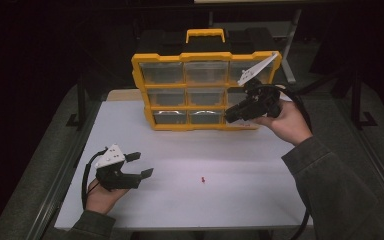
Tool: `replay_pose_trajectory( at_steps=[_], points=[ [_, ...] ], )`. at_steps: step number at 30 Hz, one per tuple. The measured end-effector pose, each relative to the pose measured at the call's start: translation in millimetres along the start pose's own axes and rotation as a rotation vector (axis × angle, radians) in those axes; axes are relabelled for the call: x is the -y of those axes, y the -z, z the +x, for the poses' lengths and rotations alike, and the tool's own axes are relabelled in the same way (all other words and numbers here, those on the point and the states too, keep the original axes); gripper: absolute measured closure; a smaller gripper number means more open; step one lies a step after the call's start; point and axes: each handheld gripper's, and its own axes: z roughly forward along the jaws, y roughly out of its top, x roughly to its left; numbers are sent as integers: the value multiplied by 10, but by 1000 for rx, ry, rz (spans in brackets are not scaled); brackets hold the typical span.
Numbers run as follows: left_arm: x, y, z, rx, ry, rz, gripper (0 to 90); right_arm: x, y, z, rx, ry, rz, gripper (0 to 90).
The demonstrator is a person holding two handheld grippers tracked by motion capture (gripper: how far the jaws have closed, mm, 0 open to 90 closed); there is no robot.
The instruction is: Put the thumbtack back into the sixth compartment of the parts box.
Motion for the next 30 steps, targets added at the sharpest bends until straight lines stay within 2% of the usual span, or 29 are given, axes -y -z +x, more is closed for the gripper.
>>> replay_pose_trajectory(
  at_steps=[2, 18, 20, 27, 30],
  points=[
    [-2, 5, 0, 0, -7, 8, 261, 0, -61, 31, -1, 18, 9, 716],
    [0, 22, 18, -3, -10, 2, 261, 87, -381, 191, -51, 31, 28, 693],
    [1, 21, 18, -3, -8, 1, 261, 103, -419, 207, -47, 37, 32, 687],
    [5, 22, 19, -4, -6, 3, 261, 174, -555, 251, -59, 40, 40, 672],
    [5, 21, 20, -3, -8, 3, 261, 213, -640, 281, -64, 29, 59, 664]
  ],
)
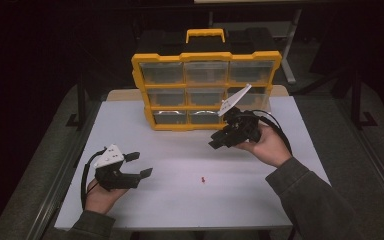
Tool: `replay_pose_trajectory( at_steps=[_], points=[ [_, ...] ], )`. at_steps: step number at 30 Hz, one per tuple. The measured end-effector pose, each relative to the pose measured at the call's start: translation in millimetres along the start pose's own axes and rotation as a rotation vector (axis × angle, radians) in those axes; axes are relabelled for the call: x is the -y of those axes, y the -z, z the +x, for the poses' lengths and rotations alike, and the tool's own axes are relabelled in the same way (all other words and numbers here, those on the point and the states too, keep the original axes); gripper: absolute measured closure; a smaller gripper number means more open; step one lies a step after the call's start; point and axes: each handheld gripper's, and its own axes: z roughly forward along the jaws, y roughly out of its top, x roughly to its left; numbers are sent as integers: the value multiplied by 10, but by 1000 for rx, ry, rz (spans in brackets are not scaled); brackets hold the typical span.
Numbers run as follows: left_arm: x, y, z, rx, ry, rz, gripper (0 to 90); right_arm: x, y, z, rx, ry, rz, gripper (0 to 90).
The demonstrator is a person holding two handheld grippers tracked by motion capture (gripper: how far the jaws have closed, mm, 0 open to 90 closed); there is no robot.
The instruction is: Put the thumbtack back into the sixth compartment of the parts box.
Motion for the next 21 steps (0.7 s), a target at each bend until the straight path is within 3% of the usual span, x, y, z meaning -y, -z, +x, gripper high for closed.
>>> replay_pose_trajectory(
  at_steps=[5, 21],
  points=[
    [-2, 6, -6, -3, 2, -1, 261, 36, -101, -3, -1, 17, -1, 661],
    [4, -9, -9, -1, 10, -4, 261, 245, -462, 68, -13, -8, 31, 651]
  ],
)
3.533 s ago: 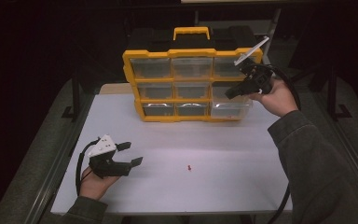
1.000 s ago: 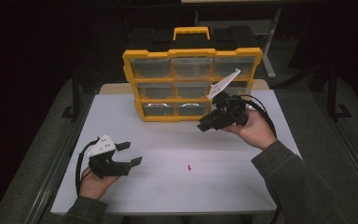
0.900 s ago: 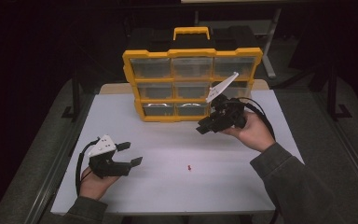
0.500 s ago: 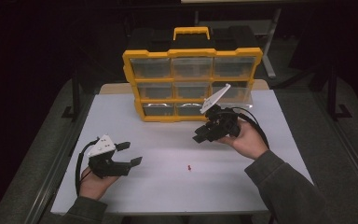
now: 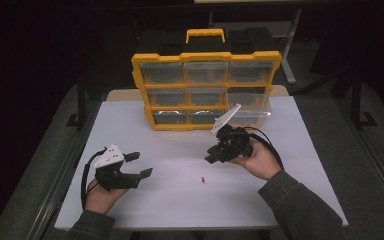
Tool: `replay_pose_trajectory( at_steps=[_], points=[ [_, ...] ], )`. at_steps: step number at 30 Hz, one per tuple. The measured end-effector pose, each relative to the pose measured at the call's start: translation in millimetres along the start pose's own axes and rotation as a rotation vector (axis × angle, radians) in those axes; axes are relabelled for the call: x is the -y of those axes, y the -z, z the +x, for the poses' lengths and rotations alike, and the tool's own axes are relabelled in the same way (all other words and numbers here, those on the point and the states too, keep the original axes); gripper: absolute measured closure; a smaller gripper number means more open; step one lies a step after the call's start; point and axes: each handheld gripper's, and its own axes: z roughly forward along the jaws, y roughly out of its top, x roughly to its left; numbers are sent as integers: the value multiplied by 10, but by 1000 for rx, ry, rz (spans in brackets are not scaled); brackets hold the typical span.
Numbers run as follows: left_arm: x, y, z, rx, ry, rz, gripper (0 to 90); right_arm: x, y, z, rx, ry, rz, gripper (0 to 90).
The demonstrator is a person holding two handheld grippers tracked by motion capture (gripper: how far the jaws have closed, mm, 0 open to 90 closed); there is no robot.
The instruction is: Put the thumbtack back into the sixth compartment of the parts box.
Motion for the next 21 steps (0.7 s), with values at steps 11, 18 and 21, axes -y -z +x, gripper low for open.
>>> replay_pose_trajectory(
  at_steps=[11, 18, 21],
  points=[
    [-6, 15, 8, -2, -15, 10, 261, 123, -406, 96, -26, 7, 58, 653],
    [-3, 13, 11, -2, -10, 2, 261, 180, -602, 116, -22, 0, 88, 655],
    [-5, 15, 8, -2, -16, 5, 261, 197, -657, 123, -20, -6, 95, 657]
  ],
)
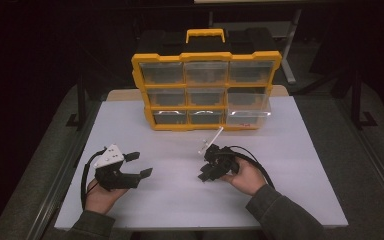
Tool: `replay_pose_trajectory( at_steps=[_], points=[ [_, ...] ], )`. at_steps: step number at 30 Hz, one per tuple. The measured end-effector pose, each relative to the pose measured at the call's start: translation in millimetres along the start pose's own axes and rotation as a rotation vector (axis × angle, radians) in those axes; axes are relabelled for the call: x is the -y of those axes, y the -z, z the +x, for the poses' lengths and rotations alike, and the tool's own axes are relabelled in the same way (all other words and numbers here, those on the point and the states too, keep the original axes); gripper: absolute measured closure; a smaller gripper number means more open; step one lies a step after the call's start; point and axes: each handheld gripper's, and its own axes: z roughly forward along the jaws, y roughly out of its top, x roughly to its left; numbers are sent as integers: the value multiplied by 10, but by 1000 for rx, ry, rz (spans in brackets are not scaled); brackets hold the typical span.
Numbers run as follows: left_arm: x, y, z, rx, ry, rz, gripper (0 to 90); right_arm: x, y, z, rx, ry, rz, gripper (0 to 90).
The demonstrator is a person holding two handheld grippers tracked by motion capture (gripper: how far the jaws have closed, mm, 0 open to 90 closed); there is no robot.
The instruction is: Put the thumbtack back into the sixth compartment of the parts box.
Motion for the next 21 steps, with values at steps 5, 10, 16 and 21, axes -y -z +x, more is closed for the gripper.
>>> replay_pose_trajectory(
  at_steps=[5, 10, 16, 21],
  points=[
    [0, 4, -8, -2, 10, -3, 261, 27, -74, -14, -2, -18, 6, 663],
    [1, 4, -7, -1, 13, 0, 261, 39, -154, -23, 4, -29, 25, 678],
    [1, 5, -8, 0, 16, -4, 261, 51, -205, -32, 7, -34, 39, 695],
    [0, 9, -9, 0, 17, -6, 261, 63, -218, -43, 13, -34, 46, 708]
  ],
)
